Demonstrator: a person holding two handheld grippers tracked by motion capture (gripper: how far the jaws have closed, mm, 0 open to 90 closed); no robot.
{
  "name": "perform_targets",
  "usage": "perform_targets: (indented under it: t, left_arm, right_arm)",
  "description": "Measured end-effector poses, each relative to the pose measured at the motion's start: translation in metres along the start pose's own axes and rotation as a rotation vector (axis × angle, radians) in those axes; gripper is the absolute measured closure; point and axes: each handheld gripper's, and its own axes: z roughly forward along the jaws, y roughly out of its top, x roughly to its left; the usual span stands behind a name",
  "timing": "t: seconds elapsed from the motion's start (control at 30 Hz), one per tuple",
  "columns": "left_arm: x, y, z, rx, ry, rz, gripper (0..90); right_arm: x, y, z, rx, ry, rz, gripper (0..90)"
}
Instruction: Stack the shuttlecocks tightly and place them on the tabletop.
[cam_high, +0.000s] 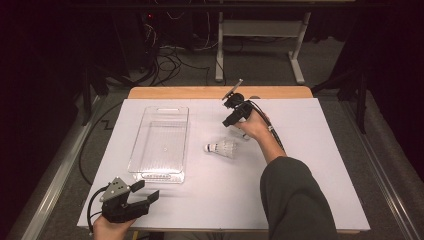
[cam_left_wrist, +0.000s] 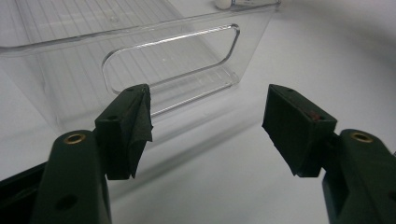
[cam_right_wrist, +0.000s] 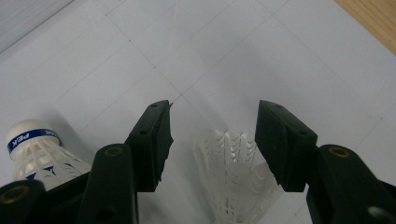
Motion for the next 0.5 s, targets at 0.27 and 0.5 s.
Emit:
perform_targets:
  t: [0.27,0.5]
  left_arm:
    - [0.0006,-0.0001,-0.0001,-0.005,-0.004,-0.007,33.3]
    - [0.0007,-0.0002,-0.0003,-0.006,-0.001,-0.007,33.3]
  right_arm:
    - [-0.0012,-0.0033,0.0003,0.047,-0.003,-0.002,54.3]
    - [-0.0034,-0.0069,0.0013,0.093,-0.004,0.004,72.5]
